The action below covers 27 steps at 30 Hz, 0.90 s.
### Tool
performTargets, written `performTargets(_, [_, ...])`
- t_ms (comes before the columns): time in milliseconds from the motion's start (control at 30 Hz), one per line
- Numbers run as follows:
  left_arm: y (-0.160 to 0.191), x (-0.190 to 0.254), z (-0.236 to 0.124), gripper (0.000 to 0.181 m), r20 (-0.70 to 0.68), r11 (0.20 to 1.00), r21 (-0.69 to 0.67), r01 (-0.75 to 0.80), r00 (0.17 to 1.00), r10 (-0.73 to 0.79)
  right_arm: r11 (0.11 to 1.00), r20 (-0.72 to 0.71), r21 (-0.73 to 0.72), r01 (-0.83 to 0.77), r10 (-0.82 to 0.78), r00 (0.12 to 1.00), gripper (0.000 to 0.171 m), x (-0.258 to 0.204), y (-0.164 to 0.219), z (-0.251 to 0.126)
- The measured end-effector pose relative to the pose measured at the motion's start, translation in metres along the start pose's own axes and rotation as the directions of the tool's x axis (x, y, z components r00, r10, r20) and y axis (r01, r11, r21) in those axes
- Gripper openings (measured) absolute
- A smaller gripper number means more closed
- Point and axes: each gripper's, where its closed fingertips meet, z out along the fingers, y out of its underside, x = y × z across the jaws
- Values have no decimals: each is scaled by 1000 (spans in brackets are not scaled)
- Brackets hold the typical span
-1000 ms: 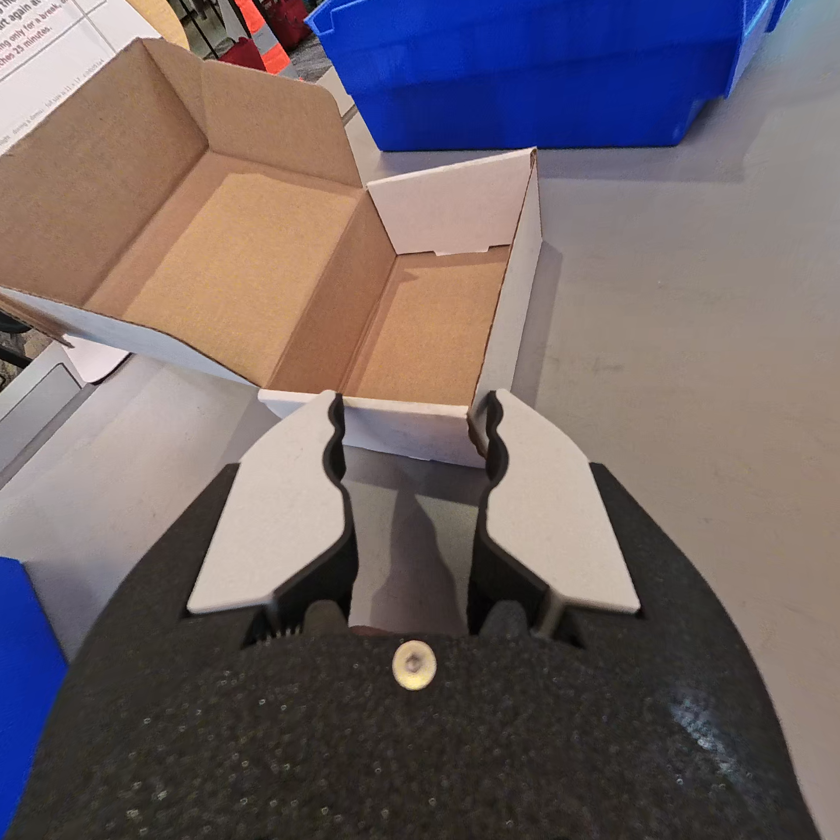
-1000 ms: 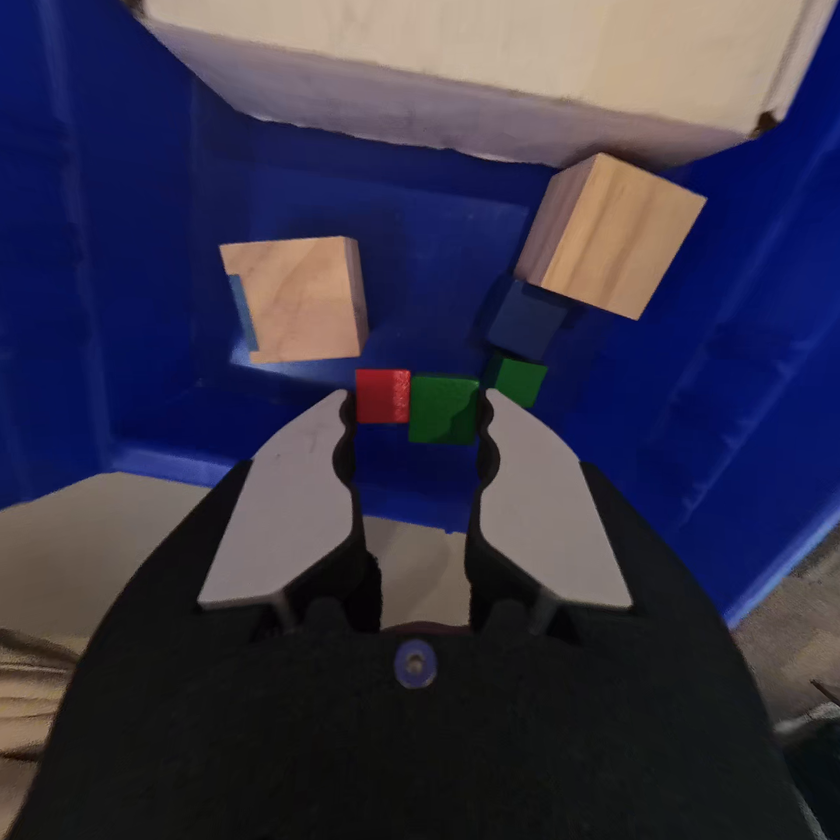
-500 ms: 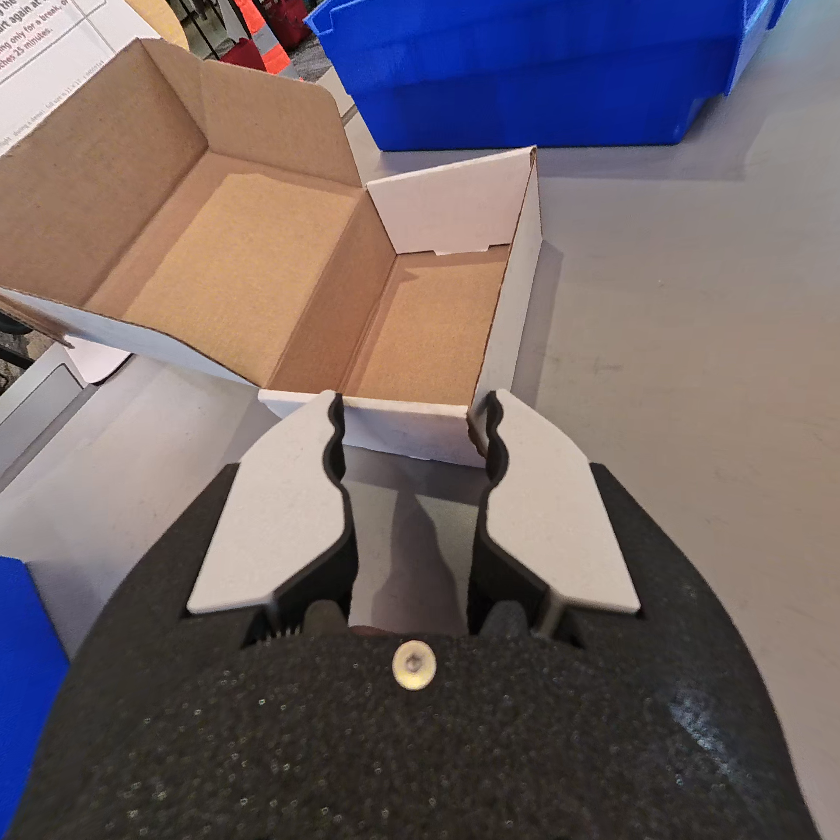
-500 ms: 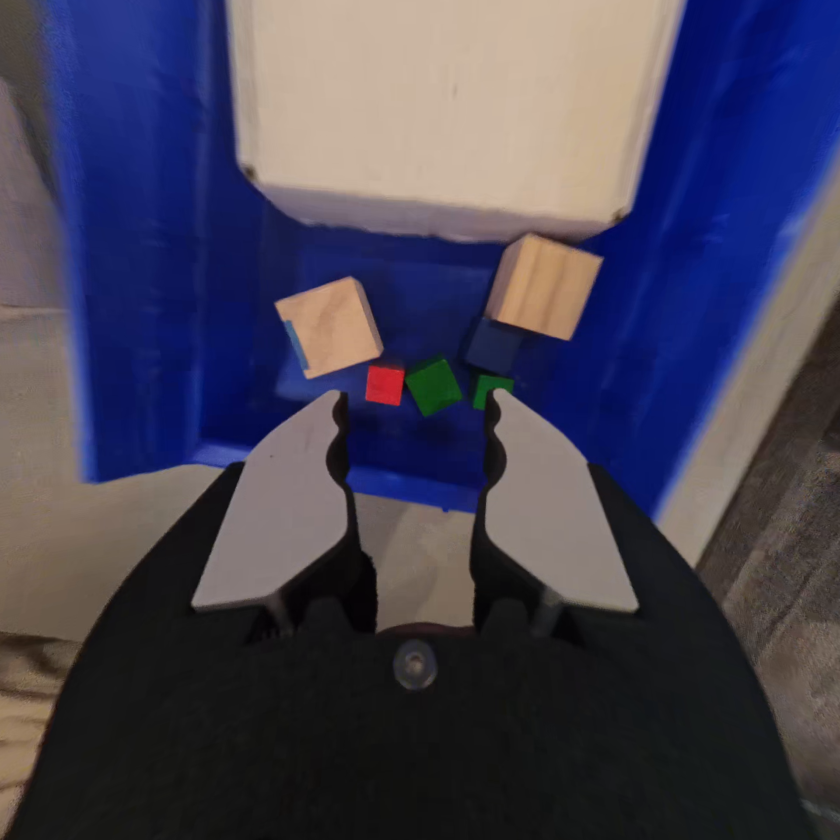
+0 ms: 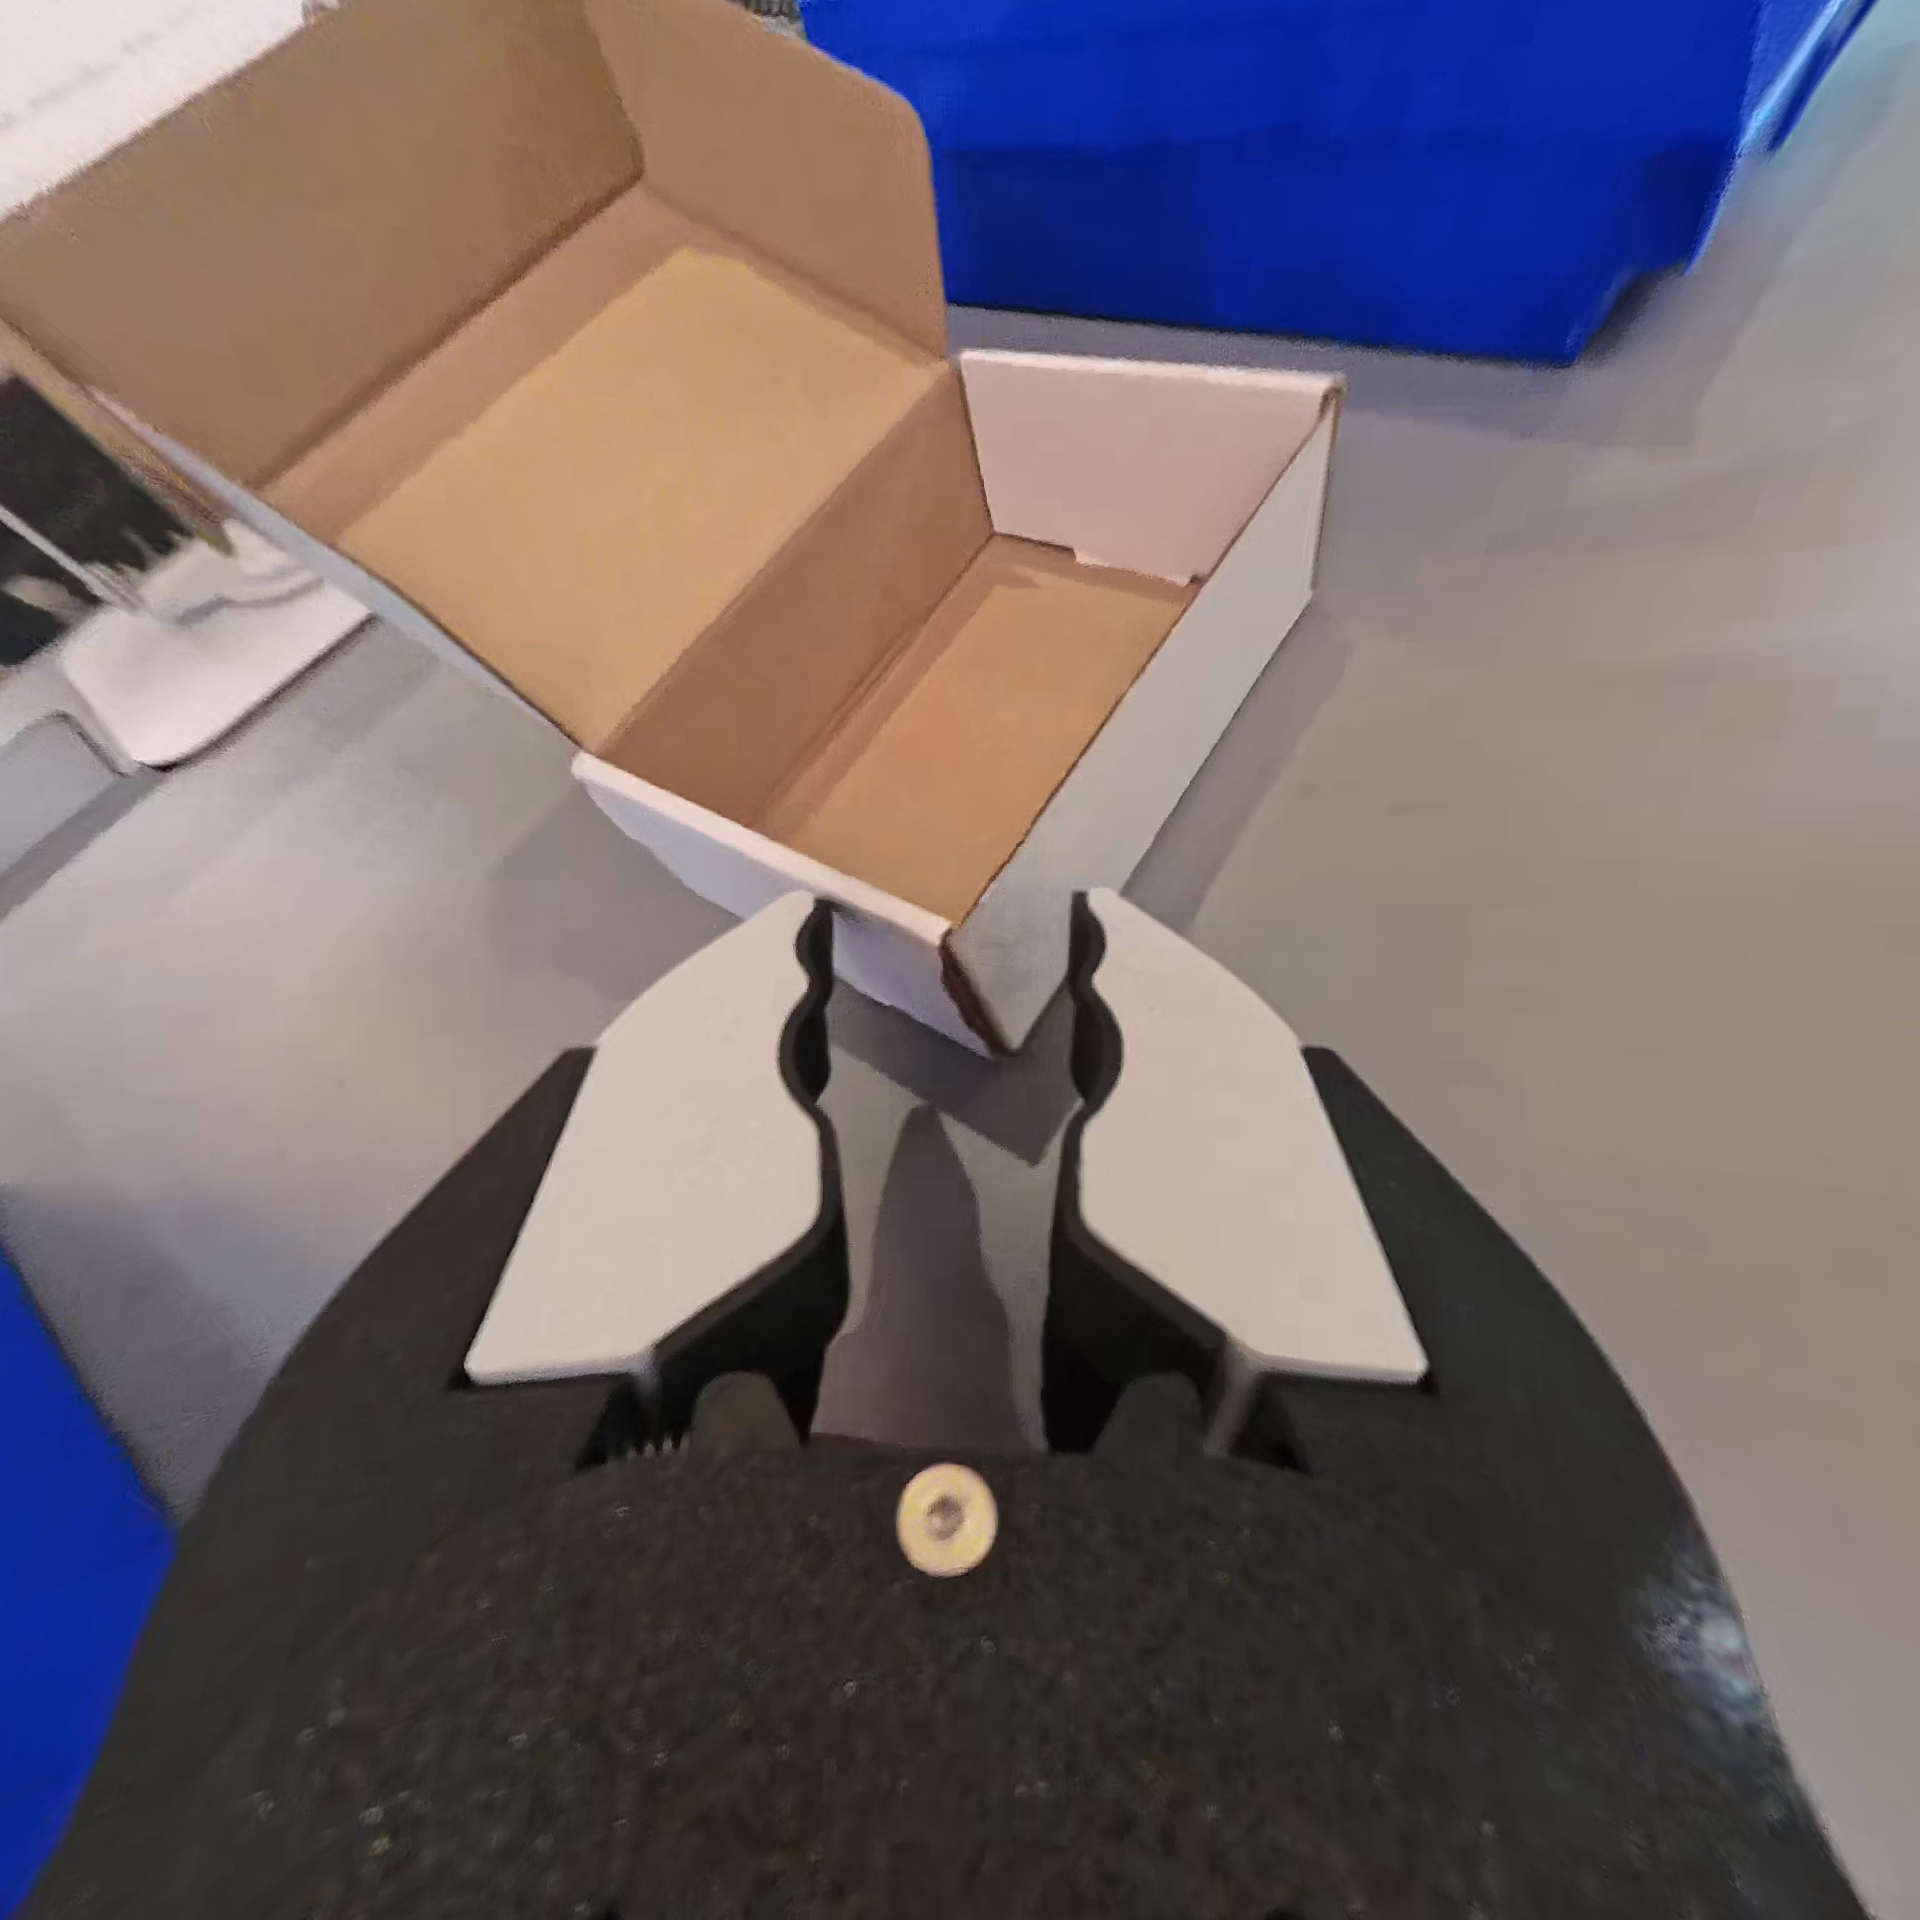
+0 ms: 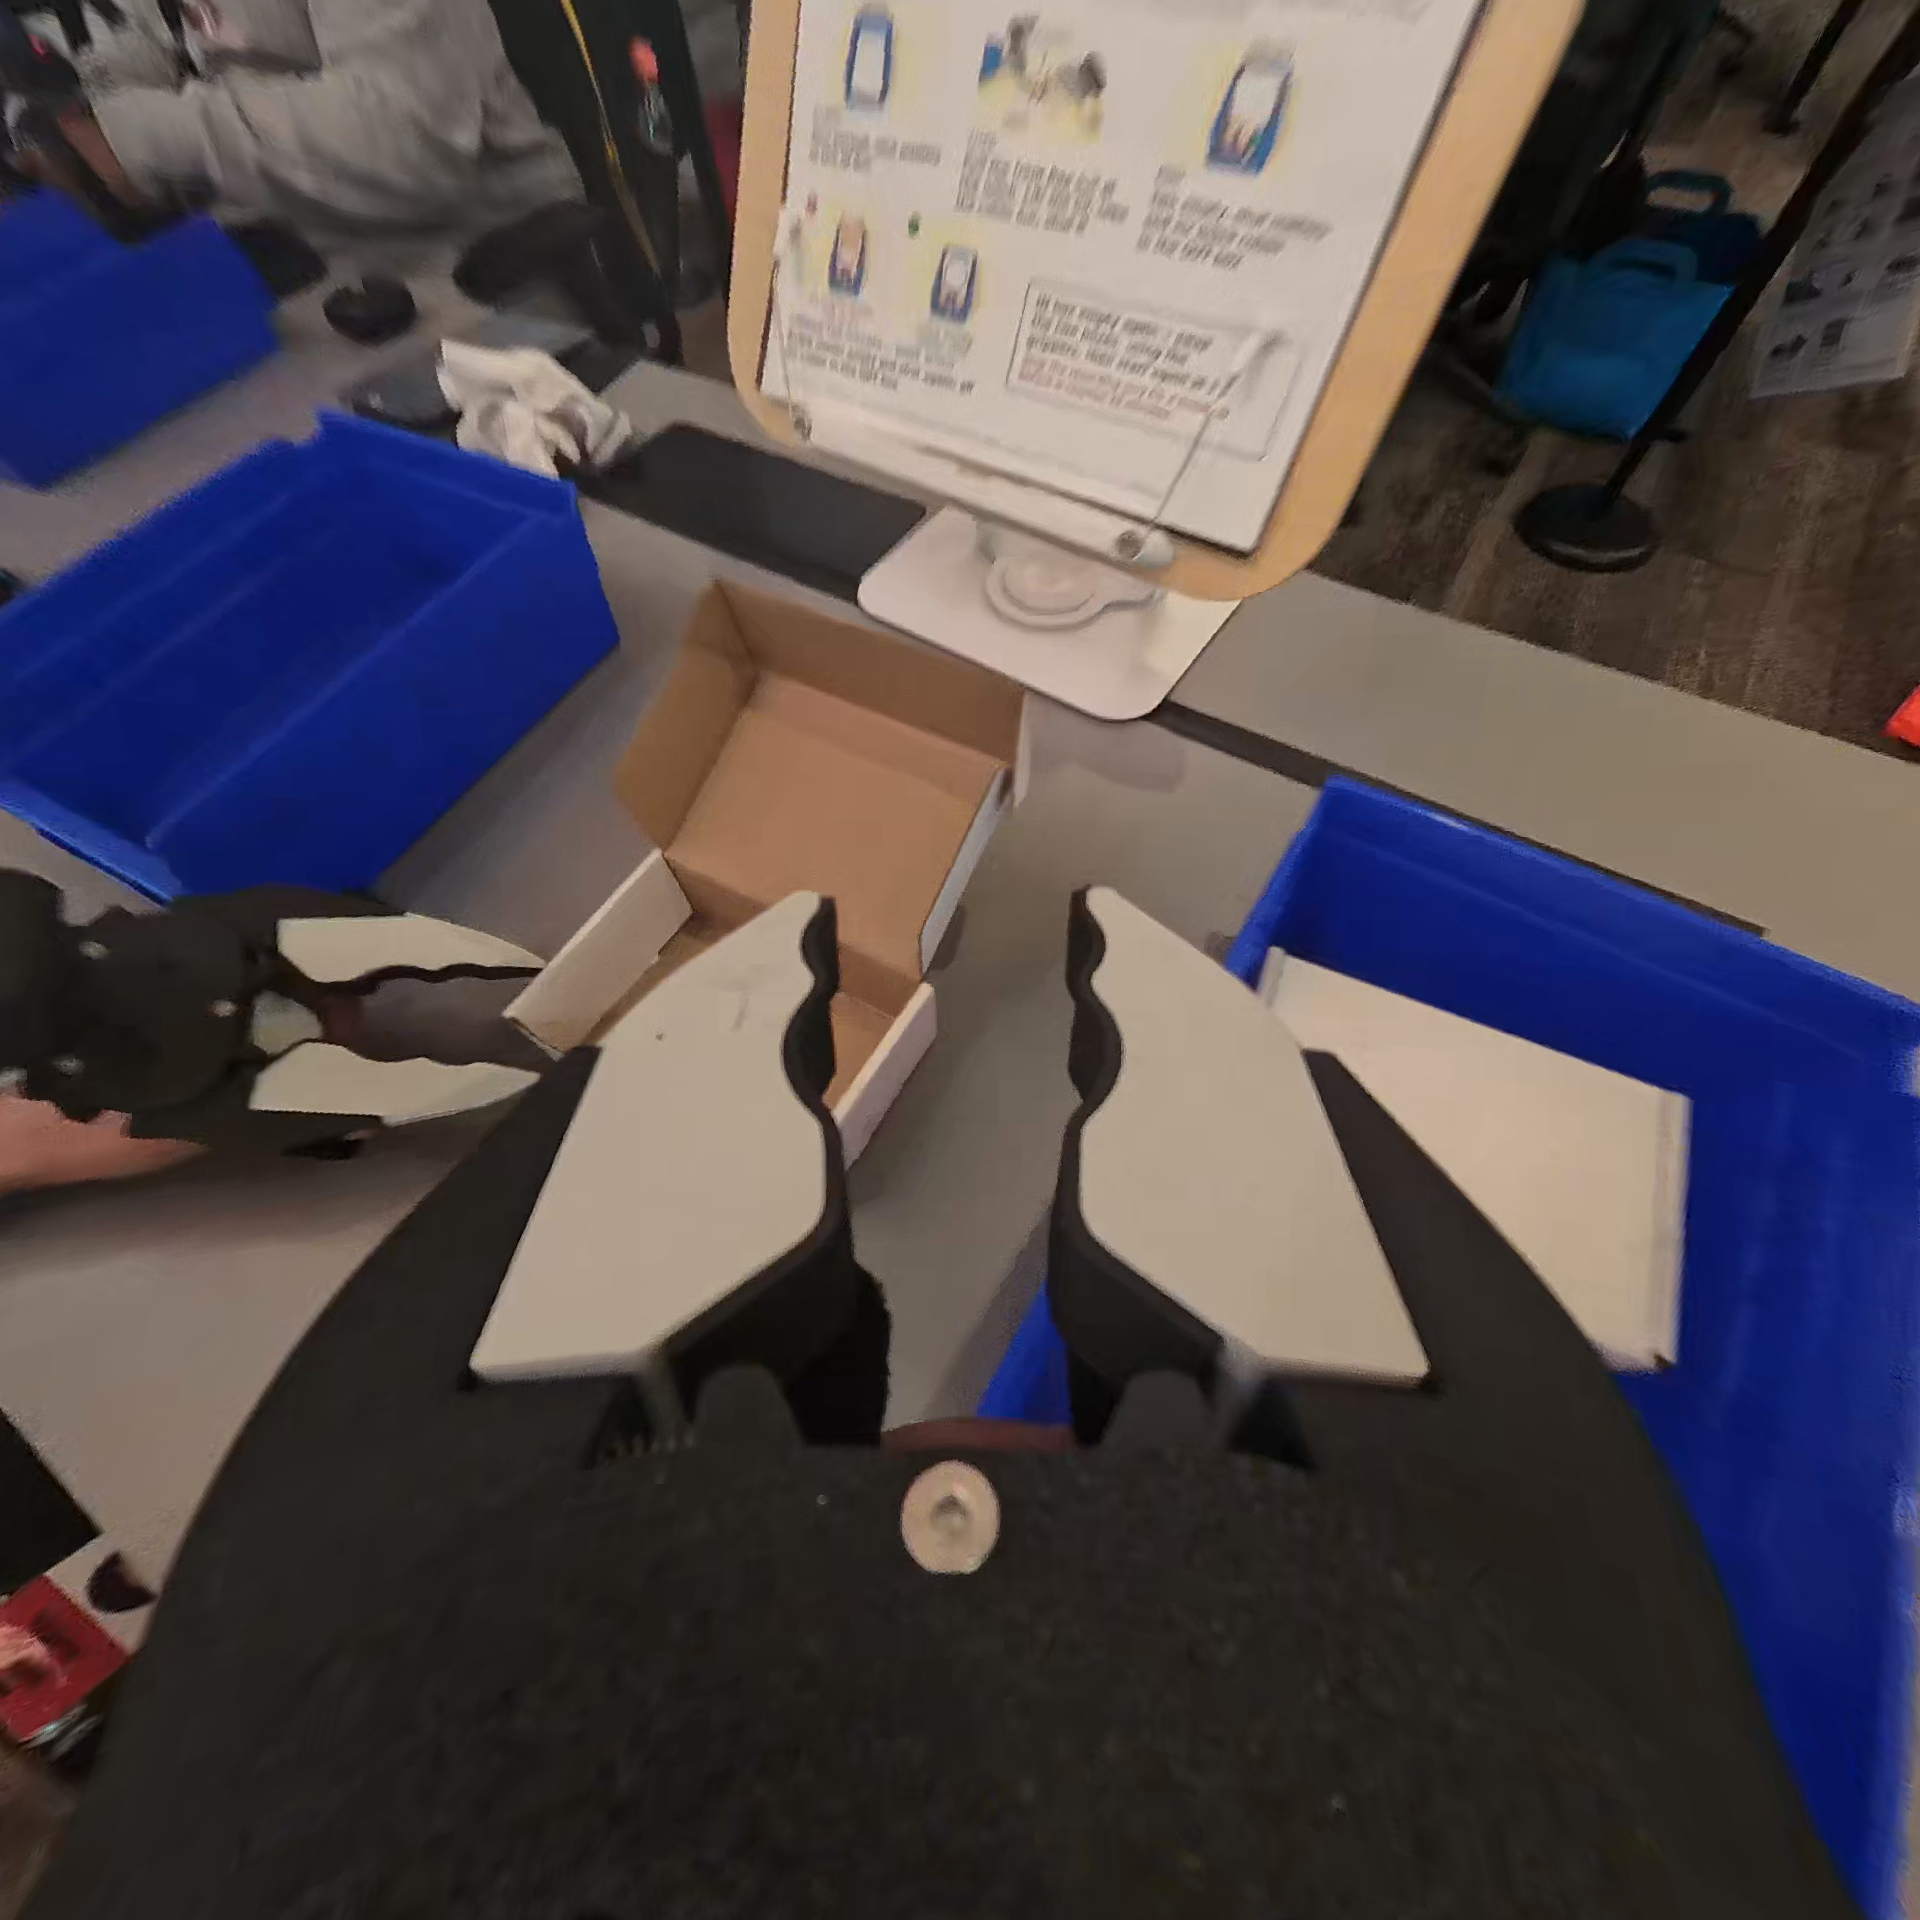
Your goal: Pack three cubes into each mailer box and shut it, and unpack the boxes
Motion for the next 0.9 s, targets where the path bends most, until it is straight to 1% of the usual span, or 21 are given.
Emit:
performTargets(67, [-5, 8, -5, 45, -77, 994, 23, 103, 992, -101, 999, 21, -36, -13, 14, 1000, 48, -9, 13, 36])
performTargets(133, [-19, 13, -18, 44, -155, 970, 88, 225, 965, -210, 991, 16, -93, -97, 99, 995, 48, -12, 31, 72])
performTargets(167, [-30, 7, -26, 41, -162, 954, 135, 269, 955, -246, 984, 10, -118, -135, 137, 991, 49, -14, 40, 87])
performTargets(233, [-52, -18, -35, 40, -111, 929, 203, 311, 950, -293, 974, -5, -128, -185, 186, 982, 49, -17, 51, 114])
performTargets(267, [-58, -33, -34, 37, -73, 926, 186, 330, 944, -322, 973, -24, -120, -198, 197, 980, 49, -17, 54, 125])
performTargets(300, [-59, -50, -29, 37, -20, 924, 131, 360, 932, -361, 973, -44, -114, -200, 197, 979, 48, -15, 57, 137])
performTargets(367, [-63, -78, -14, 44, 35, 903, 55, 426, 903, -429, 978, -91, -135, -161, 149, 985, 49, -10, 60, 159])
performTargets(433, [-65, -102, 6, 47, 69, 874, 3, 486, 872, -485, 981, -166, -154, -115, 90, 982, 48, 2, 59, 174])
performTargets(500, [-61, -112, 27, 51, 56, 846, -76, 528, 849, -525, 975, -234, -195, -105, 58, 970, 45, 14, 62, 184])
performTargets(567, [-60, -112, 43, 51, -10, 789, -119, 602, 794, -607, 966, -220, -226, -128, 77, 972, 40, 12, 68, 188])
performTargets(633, [-63, -108, 52, 40, -64, 746, -123, 655, 745, -664, 963, -190, -234, -137, 93, 977, 17, 6, 71, 188])
performTargets(667, [-63, -109, 53, 27, -54, 749, -108, 654, 748, -661, 966, -191, -222, -136, 93, 977, 14, 5, 70, 185])
performTargets(733, [-69, -109, 47, 21, -11, 801, -41, 598, 801, -599, 978, -237, -191, -80, 33, 971, 6, 8, 68, 173])
performTargets(833, [-80, -99, 25, 14, 82, 903, 78, 421, 900, -427, 991, -267, -134, -18, -19, 964, 6, -3, 67, 151])
performTargets(900, [-78, -85, 10, 12, 161, 950, 117, 289, 938, -306, 995, -286, -101, -11, -18, 958, 6, -15, 74, 136])
